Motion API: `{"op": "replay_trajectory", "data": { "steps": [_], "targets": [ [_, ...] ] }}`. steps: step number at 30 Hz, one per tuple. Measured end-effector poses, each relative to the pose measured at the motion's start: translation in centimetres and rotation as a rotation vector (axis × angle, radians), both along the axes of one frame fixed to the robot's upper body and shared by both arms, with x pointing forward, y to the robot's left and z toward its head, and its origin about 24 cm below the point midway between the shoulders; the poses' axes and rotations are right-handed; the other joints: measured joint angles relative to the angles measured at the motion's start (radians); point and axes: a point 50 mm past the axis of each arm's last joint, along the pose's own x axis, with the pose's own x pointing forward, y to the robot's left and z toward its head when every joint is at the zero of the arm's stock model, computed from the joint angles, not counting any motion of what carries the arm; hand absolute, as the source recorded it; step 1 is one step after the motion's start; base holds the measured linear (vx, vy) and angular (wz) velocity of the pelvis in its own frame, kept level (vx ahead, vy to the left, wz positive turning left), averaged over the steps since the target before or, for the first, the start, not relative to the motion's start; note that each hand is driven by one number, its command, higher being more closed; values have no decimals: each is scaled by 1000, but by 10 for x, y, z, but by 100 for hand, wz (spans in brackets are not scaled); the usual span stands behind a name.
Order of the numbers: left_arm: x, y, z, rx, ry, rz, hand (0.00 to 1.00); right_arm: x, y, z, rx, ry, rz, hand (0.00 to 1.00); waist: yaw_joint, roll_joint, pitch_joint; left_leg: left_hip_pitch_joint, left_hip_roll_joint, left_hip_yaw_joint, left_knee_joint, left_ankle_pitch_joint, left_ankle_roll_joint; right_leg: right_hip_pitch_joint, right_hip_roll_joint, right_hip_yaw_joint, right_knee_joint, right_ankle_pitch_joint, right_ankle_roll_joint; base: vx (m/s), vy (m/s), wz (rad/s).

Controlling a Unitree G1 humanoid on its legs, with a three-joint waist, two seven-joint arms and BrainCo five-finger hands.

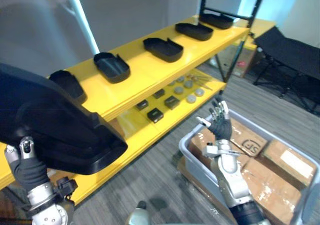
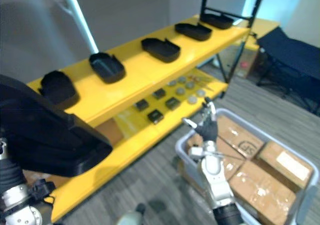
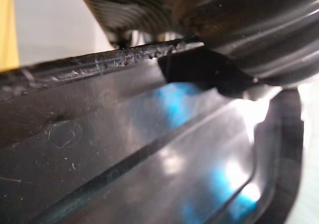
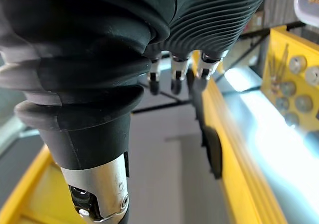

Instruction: Walk over and take plastic housings, then place them on the shelf

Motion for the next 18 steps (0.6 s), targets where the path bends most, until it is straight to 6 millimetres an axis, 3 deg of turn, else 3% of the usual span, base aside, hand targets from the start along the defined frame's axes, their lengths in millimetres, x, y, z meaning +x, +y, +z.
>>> {"op": "replay_trajectory", "data": {
  "steps": [3,5,7,10,14,18],
  "targets": [
    [4,1,8,58,-5,-36,100,-4,1,-1,28,-19,33,0,-1,-19,15,-3,-4,-9,-22,24,-5,-34,-21,31,93,-69,-29,7,12,28],
    [16,-2,18,110,-39,-98,100,-5,-1,3,27,-54,39,0,-29,-42,37,-14,-17,-65,-30,42,-2,-55,-4,122,164,-166,-35,-49,-82,77],
    [25,-7,22,117,-59,-136,100,-9,-6,7,27,-87,39,0,-28,-55,40,-22,-23,-95,-41,56,-7,-72,-5,140,212,-202,-38,-29,-91,58],
    [27,-7,20,98,-50,-133,100,-7,-9,16,5,-146,64,0,-22,-40,65,-38,-20,-95,-31,74,-4,-72,1,127,224,-200,-22,-9,-40,22],
    [28,-5,11,66,-16,-106,100,4,-14,35,-19,-217,69,0,-21,1,112,-39,-11,-80,12,71,1,-56,12,125,248,-231,-18,-99,-28,10],
    [26,-3,10,76,-13,-99,100,-1,-14,29,0,-199,65,0,-21,-18,145,-47,-20,-78,85,27,31,-18,2,105,282,-269,-1,-82,-11,20]
  ]
}}
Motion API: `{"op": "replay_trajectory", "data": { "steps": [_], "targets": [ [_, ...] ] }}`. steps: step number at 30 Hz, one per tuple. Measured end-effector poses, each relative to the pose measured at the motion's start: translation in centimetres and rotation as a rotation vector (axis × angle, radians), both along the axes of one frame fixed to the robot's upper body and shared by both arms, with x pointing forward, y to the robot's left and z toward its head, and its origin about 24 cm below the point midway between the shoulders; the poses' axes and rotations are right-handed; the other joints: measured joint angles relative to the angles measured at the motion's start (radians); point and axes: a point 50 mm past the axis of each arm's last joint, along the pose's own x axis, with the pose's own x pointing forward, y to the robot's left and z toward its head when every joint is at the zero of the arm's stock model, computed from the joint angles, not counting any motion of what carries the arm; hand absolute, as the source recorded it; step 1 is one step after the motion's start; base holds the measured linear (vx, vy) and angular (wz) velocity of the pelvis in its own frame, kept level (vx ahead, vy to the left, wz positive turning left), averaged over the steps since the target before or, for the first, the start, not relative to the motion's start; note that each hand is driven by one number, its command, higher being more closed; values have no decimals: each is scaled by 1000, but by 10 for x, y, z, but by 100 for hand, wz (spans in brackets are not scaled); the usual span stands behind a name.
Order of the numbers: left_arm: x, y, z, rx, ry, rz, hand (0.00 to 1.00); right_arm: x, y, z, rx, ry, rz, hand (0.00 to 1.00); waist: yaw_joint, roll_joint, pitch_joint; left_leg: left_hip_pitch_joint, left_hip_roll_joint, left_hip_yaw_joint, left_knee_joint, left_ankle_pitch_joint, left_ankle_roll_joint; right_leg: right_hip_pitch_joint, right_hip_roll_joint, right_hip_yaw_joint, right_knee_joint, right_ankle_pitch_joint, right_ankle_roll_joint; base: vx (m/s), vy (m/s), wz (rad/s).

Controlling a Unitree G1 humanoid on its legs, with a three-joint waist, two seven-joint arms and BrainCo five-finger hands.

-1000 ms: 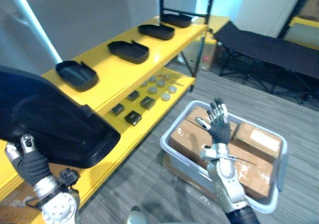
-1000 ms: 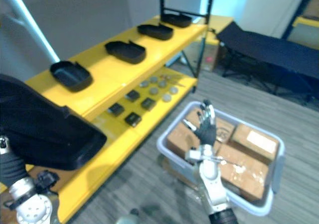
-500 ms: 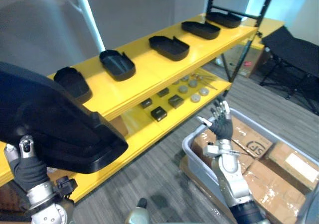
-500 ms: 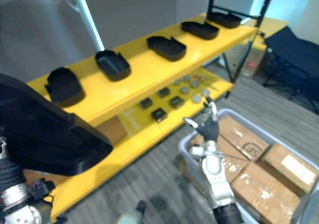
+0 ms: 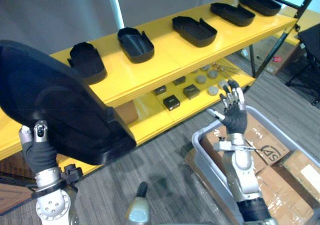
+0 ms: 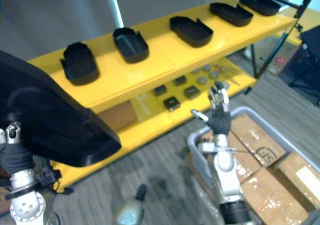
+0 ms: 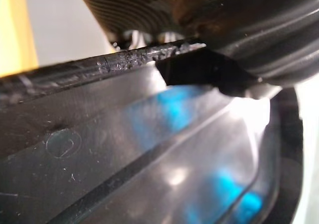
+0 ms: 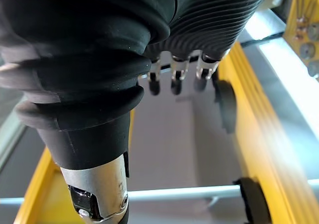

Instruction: Walk over and take plastic housings, then place them on the shelf

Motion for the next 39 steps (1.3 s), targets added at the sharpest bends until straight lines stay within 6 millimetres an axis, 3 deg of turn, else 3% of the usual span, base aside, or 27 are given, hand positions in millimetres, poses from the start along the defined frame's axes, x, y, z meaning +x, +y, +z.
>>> {"op": "replay_trajectory", "data": {
  "steps": [4,6,7,8,9,10,11,12,13,14,16,17,18,21,23,26,27,28,29,32,36,38,39],
  "targets": [
    [-3,7,6,41,-22,20,100,-1,7,-1,54,-8,-5,0,2,-38,12,-50,-38,33,140,-84,15,13,-37,28,12,-26,11,3,92,10],
    [-4,10,8,61,-24,22,100,-5,8,-4,79,-16,-16,0,2,-76,7,-66,-78,108,235,-160,98,39,-71,52,5,-30,-20,89,196,9],
    [-2,9,7,51,-27,21,100,-9,5,-6,72,-17,-23,0,-2,-50,1,-59,-79,109,284,-210,60,-28,-102,139,208,29,-125,125,240,12],
    [-1,9,8,58,-28,23,100,-10,6,-9,76,-7,-25,0,-5,-52,-5,-51,-86,107,282,-222,64,-84,-114,193,299,78,-162,111,259,13],
    [0,9,10,76,-33,28,100,-10,6,-9,79,-5,-24,0,-16,-50,-8,-28,-89,106,262,-230,74,-158,-126,257,416,168,-189,132,271,23],
    [4,9,16,90,-58,33,100,-9,8,-8,80,-13,-12,0,-31,-45,-6,-2,-82,77,232,-227,96,-241,-81,311,526,105,-154,210,228,30],
    [7,9,18,84,-68,33,100,-9,8,-7,72,-19,-4,0,-41,-49,-8,17,-79,64,209,-225,100,-267,-28,325,524,50,-146,197,165,29],
    [7,9,18,84,-68,33,100,-9,8,-7,72,-19,-4,0,-41,-49,-8,17,-79,64,209,-225,100,-267,-28,325,524,50,-146,224,86,62],
    [15,4,21,64,-94,17,100,-12,3,-3,47,-49,-15,0,-70,-49,-8,56,-86,24,167,-216,105,-271,92,344,378,-26,-145,232,70,83],
    [21,-1,22,50,-107,-5,100,-15,-5,5,47,-87,-40,0,-82,-49,-9,63,-103,-12,154,-216,105,-290,155,380,267,-38,-153,277,71,106],
    [29,-7,22,29,-114,-29,100,-19,-13,12,40,-126,-65,0,-108,-49,-11,62,-127,-61,151,-217,106,-322,213,449,170,-33,-153,203,-17,104],
    [32,-13,19,17,-108,-56,100,-23,-17,15,40,-140,-82,0,-125,-62,-19,63,-153,-103,155,-220,104,-328,227,481,100,-9,-162,338,-130,145],
    [34,-19,17,7,-100,-85,100,-26,-20,17,63,-154,-93,0,-131,-64,-24,64,-185,-141,160,-235,96,-319,213,485,85,73,-154,286,-124,129],
    [31,-30,3,-58,-57,-102,100,-22,-23,25,88,-177,-99,0,-103,11,-66,61,-152,-119,154,-239,90,-274,224,407,45,69,-161,320,-110,75],
    [28,-31,0,-73,-46,-101,100,-18,-22,31,101,-203,-107,0,-97,31,-80,74,-133,-63,125,-225,69,-233,226,374,19,66,-167,233,-61,71],
    [31,-36,5,-72,-75,-131,100,-18,-33,37,102,-224,-179,0,-114,30,-86,48,-119,164,87,-175,77,-165,194,261,-50,63,-172,125,-37,116],
    [35,-41,9,-68,-97,-166,100,-20,-43,36,104,-219,-240,0,-120,31,-86,16,-74,327,95,-190,102,-156,186,203,-57,61,-175,48,-21,149],
    [36,-44,10,-64,-105,-185,100,-22,-49,34,106,-214,-277,0,-124,33,-87,4,-48,397,95,-180,112,-152,184,179,-54,59,-177,49,14,130],
    [38,-46,12,-56,-109,-209,100,-23,-57,31,95,-198,-327,0,-127,35,-86,9,-34,432,74,-116,120,-149,179,159,-31,53,-183,46,59,79],
    [38,-44,12,-50,-104,-224,100,-26,-67,32,107,-213,-381,0,-133,22,-90,53,-82,374,-15,-90,130,-133,159,195,-21,33,-190,42,152,66],
    [30,-37,1,-96,-56,-240,100,-27,-60,26,113,-195,-389,0,-133,12,-89,98,-111,373,-37,-88,134,-88,145,228,-61,26,-179,-2,83,3],
    [30,-38,1,-87,-49,-255,100,-27,-58,25,115,-193,-377,0,-132,11,-88,98,-112,383,-41,-88,134,-86,148,251,-85,26,-168,-52,7,-19],
    [30,-39,0,-77,-45,-269,100,-28,-58,22,114,-182,-373,0,-139,11,-88,99,-114,386,-46,-83,135,-82,148,258,-102,31,-145,-53,-16,-13]
  ]
}}
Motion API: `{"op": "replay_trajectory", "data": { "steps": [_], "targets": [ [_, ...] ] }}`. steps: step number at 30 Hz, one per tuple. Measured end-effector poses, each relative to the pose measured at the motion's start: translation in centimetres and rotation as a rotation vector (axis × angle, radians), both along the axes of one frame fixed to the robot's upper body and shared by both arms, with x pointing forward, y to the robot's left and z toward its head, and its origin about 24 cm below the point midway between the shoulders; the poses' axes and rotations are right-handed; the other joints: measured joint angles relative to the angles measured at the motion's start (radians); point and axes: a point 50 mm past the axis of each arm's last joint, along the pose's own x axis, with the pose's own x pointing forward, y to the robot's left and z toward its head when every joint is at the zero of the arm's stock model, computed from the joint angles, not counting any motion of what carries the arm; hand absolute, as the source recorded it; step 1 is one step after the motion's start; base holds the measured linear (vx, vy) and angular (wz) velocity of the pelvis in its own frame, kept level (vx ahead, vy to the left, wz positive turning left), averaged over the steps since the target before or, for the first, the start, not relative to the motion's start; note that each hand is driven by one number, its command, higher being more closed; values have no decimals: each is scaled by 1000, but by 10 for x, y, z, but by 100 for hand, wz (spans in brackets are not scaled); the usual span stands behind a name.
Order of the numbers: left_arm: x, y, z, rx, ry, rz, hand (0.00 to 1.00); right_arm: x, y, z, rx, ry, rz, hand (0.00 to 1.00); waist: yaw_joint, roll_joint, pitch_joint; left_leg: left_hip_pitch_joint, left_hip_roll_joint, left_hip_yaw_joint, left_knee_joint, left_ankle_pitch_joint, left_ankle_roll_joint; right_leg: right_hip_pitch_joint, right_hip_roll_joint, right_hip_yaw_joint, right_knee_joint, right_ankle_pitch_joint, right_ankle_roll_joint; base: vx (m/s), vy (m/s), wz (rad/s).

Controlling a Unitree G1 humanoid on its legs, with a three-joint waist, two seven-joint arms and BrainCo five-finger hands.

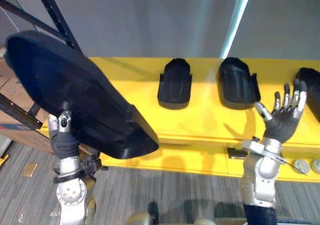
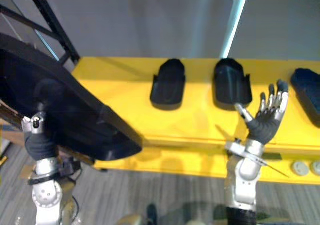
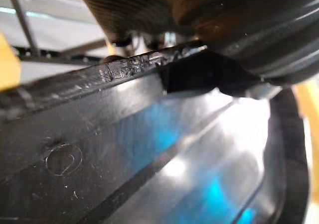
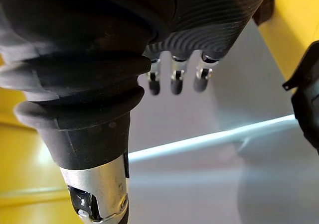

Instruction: Walk over and take plastic housings, then place them on the shelf

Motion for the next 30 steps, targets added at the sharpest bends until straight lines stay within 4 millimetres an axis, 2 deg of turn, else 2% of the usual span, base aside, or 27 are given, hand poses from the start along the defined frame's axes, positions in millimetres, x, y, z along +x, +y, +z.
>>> {"op": "replay_trajectory", "data": {
  "steps": [5,10,13,14,15,17,19,21,22,23,24,25,26,27,28,29,30],
  "targets": [
    [0,-2,0,18,4,-23,100,-6,2,-12,11,51,3,0,-27,0,0,14,7,10,-34,20,-4,2,15,22,-29,11,20,-52,-30,-13],
    [0,-3,-1,-5,1,-14,100,-5,7,-12,1,48,23,0,-29,-2,2,-29,21,26,-1,16,-4,-37,22,42,-21,20,27,8,-7,-7],
    [-3,-4,-8,-42,24,3,100,-3,9,-11,-17,50,32,0,-27,-17,11,-50,26,19,50,17,-5,-45,11,42,16,15,21,53,-14,1],
    [-4,-4,-9,-44,30,6,100,-2,9,-9,-20,37,38,0,-31,-36,22,-83,17,-10,127,16,-10,-38,-21,44,30,8,20,-14,47,-4],
    [-4,-5,-10,-50,28,6,100,0,9,-6,-27,25,43,0,-33,-65,43,-139,30,-46,274,-14,-5,-30,-55,49,47,5,23,-52,57,-17],
    [-4,-6,-13,-62,30,8,100,3,8,-1,5,-2,56,0,-30,-64,43,-174,121,-101,389,-35,-30,-31,-81,83,79,-3,28,-62,58,-36],
    [-2,-7,-17,-79,42,19,100,6,9,4,23,-37,82,0,-31,-38,34,-165,192,-192,397,-23,-56,-59,-114,132,129,-31,66,-58,212,-58],
    [-2,-6,-20,-82,57,33,100,9,10,7,-1,-42,92,0,-33,-8,33,-133,215,-197,394,-27,-60,-87,-141,177,173,-58,102,-92,404,-54],
    [-1,-6,-23,-77,70,36,100,10,8,5,-29,-20,81,0,-45,22,18,-108,215,-191,383,-43,-69,-100,-154,195,185,-71,131,-92,615,-30],
    [0,-5,-23,-72,74,35,100,11,7,-1,-28,9,61,0,-57,44,5,-80,214,-169,346,-117,-113,-101,-163,204,183,-61,164,-49,546,-8],
    [3,-6,-22,-60,70,30,100,11,6,-6,-16,31,43,0,-61,40,3,-53,199,-159,304,-170,-182,-98,-178,205,174,-42,195,-17,520,15],
    [12,-5,-18,-24,64,22,100,9,9,-14,17,56,24,0,-56,6,14,-57,163,-145,293,-190,-196,-89,-217,206,148,1,206,-11,391,13],
    [15,-4,-18,-7,74,20,100,10,12,-18,38,68,25,0,-48,-8,21,-56,154,-133,289,-185,-188,-90,-224,202,126,44,197,-54,442,2],
    [17,-1,-21,23,108,17,100,11,20,-21,71,75,38,0,-34,-14,19,-70,154,-131,283,-184,-176,-85,-216,170,66,138,153,-87,404,-11],
    [18,1,-20,56,126,17,100,11,25,-22,84,76,37,0,-26,-20,16,-71,153,-118,266,-176,-162,-82,-209,116,31,202,121,-90,407,-5],
    [18,5,-19,88,137,22,100,12,30,-21,81,75,42,0,-21,-22,14,-66,153,-115,229,-160,-138,-83,-189,70,13,219,100,-45,283,6],
    [18,8,-18,101,141,25,100,12,31,-21,73,76,44,0,-23,-29,10,-61,151,-118,210,-151,-127,-79,-164,69,12,201,112,6,167,20]
  ]
}}
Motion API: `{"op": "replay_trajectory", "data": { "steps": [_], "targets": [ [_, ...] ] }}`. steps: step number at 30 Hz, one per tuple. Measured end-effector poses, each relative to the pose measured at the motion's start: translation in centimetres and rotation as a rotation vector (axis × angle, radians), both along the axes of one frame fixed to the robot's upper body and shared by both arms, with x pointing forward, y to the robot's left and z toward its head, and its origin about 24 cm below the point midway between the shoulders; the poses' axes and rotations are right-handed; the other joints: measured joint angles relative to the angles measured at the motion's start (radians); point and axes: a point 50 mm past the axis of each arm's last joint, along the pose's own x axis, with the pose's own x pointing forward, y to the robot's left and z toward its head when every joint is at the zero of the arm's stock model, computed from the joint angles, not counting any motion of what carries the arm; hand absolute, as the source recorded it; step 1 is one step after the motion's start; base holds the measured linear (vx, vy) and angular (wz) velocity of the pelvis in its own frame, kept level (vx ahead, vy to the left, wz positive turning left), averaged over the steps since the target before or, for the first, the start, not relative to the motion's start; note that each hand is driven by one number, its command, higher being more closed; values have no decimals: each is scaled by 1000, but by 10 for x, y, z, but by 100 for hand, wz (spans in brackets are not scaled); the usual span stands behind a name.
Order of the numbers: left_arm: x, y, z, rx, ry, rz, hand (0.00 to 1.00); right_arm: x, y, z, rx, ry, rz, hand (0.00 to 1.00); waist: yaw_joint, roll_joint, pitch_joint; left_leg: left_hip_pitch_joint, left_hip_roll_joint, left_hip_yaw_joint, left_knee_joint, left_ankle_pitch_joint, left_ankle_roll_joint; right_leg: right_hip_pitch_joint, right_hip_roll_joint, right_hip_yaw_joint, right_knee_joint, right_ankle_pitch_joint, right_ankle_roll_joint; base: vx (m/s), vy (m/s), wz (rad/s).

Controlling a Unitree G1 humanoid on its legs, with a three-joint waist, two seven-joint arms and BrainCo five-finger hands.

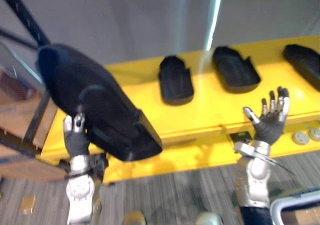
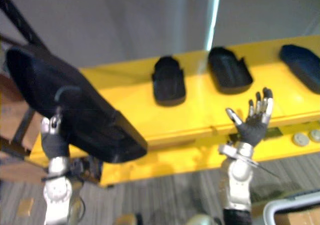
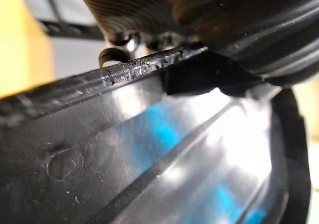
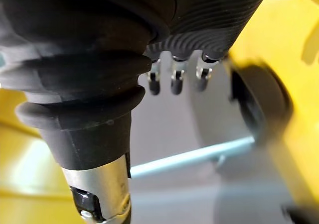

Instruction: Walk over and take plastic housings, then place them on the shelf

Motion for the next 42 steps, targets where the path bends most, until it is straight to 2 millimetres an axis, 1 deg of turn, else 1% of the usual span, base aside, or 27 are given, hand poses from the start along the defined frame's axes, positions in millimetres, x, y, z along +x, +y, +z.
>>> {"op": "replay_trajectory", "data": {
  "steps": [1,2,3,4,6,7,9,10,12,14,16,17,20,21,22,24,26,27,28,30,33,35,37,39,40,42],
  "targets": [
    [0,2,0,-7,6,-2,100,-2,1,2,-17,-4,-12,0,-4,-12,-9,10,-7,-10,-37,21,13,15,51,-5,-19,-46,-3,25,75,30],
    [0,2,0,-16,2,1,100,-4,0,5,-31,-15,-29,0,-4,-14,-17,7,-16,-14,-50,29,19,25,85,-13,-53,-70,-24,25,91,23],
    [0,1,-1,-35,5,10,100,-7,0,8,-46,-26,-39,0,-4,-12,-21,3,-32,-13,-61,37,23,40,96,-31,-98,-75,-37,5,61,16],
    [1,1,-1,-43,9,18,100,-7,-1,9,-53,-28,-43,0,-6,-10,-22,-3,-42,-15,-61,39,23,47,97,-27,-117,-67,-34,-32,83,18],
    [4,-5,-4,-33,36,50,100,-9,-5,6,-67,-8,-51,0,-7,16,-26,-16,-49,-25,-86,63,24,44,96,-33,-140,-56,-36,-57,25,20],
    [4,-6,-5,-22,45,59,100,-9,-6,6,-82,-7,-54,0,-7,23,-29,-15,-49,-28,-103,74,22,41,97,-35,-141,-56,-35,-38,-48,17],
    [4,-7,-4,19,45,81,100,-10,-13,12,-182,-14,-55,0,-11,47,-44,-11,-43,-52,-169,119,11,31,110,-60,-142,-56,-35,-18,-79,27],
    [4,-7,-2,40,37,92,100,-11,-15,14,-204,-21,-52,0,-11,49,-45,-6,-39,-53,-184,129,8,30,115,-62,-142,-56,-35,2,-93,18],
    [0,-2,7,97,3,136,100,-13,-19,29,-278,-76,-24,0,-6,53,-46,28,-18,-52,-242,163,-7,33,135,-64,-134,-53,-32,5,-95,-2],
    [-1,5,12,118,-4,162,100,-16,-17,38,-317,-116,4,0,-8,56,-47,49,-9,-47,-266,174,-12,35,143,-60,-127,-56,-36,3,-63,-9],
    [3,14,16,151,17,204,100,-18,-16,45,-334,-153,43,0,-12,60,-49,65,-8,-42,-286,184,-13,35,144,-56,-121,-59,-38,-15,-31,-9],
    [6,18,18,177,26,216,100,-18,-16,44,-334,-152,58,0,-14,61,-48,70,-9,-38,-293,188,-11,34,143,-53,-119,-59,-38,-40,-7,-12],
    [22,40,20,246,76,286,100,-19,-9,39,-339,-130,116,0,-15,71,-43,92,-11,-10,-312,195,-9,28,140,-27,-115,-63,-41,-55,12,-21],
    [30,53,20,265,107,327,100,-19,-4,34,-322,-114,164,0,-19,78,-41,99,-12,-2,-321,199,-7,26,138,-23,-111,-63,-40,-37,9,-15],
    [34,60,21,274,123,348,100,-20,-2,31,-311,-106,189,0,-22,80,-40,99,-12,3,-322,199,-7,20,138,-19,-108,-63,-40,-47,7,-22],
    [48,85,23,299,191,421,100,-20,7,24,-295,-73,286,0,-37,88,-38,96,-13,21,-322,201,-5,0,136,2,-101,-61,-35,-36,10,-23],
    [56,97,26,310,226,445,100,-20,14,18,-304,-48,361,0,-42,91,-38,100,-13,43,-325,201,-5,-15,136,27,-97,-57,-29,-4,11,-27],
    [60,103,28,323,245,455,100,-21,20,16,-311,-44,410,0,-54,93,-37,101,-13,49,-329,202,-3,-23,135,33,-89,-55,-26,11,8,-22],
    [62,105,29,328,256,459,100,-21,23,15,-311,-43,439,0,-61,95,-36,104,-14,50,-333,205,-1,-24,134,34,-86,-55,-26,20,5,-15],
    [74,111,30,323,297,454,100,-22,35,10,-307,-25,528,0,-68,102,-32,116,-15,63,-340,207,-1,-26,134,51,-84,-55,-26,17,8,-14],
    [89,109,31,376,355,400,100,-23,46,5,-332,10,617,0,-79,114,-25,111,-15,67,-340,208,0,-41,134,55,-75,-55,-27,-6,0,-5],
    [96,108,28,362,396,347,100,-23,49,3,-332,17,649,0,-88,121,-21,110,-15,68,-340,208,0,-44,134,57,-72,-56,-27,-4,1,-3],
    [102,105,27,333,431,297,100,-23,51,3,-335,18,658,0,-90,128,-17,109,-15,82,-340,209,1,-57,134,69,-65,-56,-27,-19,7,-15],
    [104,107,25,303,454,292,100,-23,51,3,-339,20,666,0,-91,133,-14,108,-15,93,-340,209,2,-69,135,82,-58,-56,-27,-19,4,-18],
    [107,108,24,287,474,296,100,-23,52,3,-340,27,676,0,-103,137,-5,107,-15,94,-340,211,3,-75,134,84,-50,-58,-28,-21,-2,-5],
    [112,109,26,275,483,302,100,-23,55,5,-354,21,695,0,-115,138,13,99,-16,95,-339,214,6,-90,133,88,-35,-65,-27,-45,-6,-1]
  ]
}}
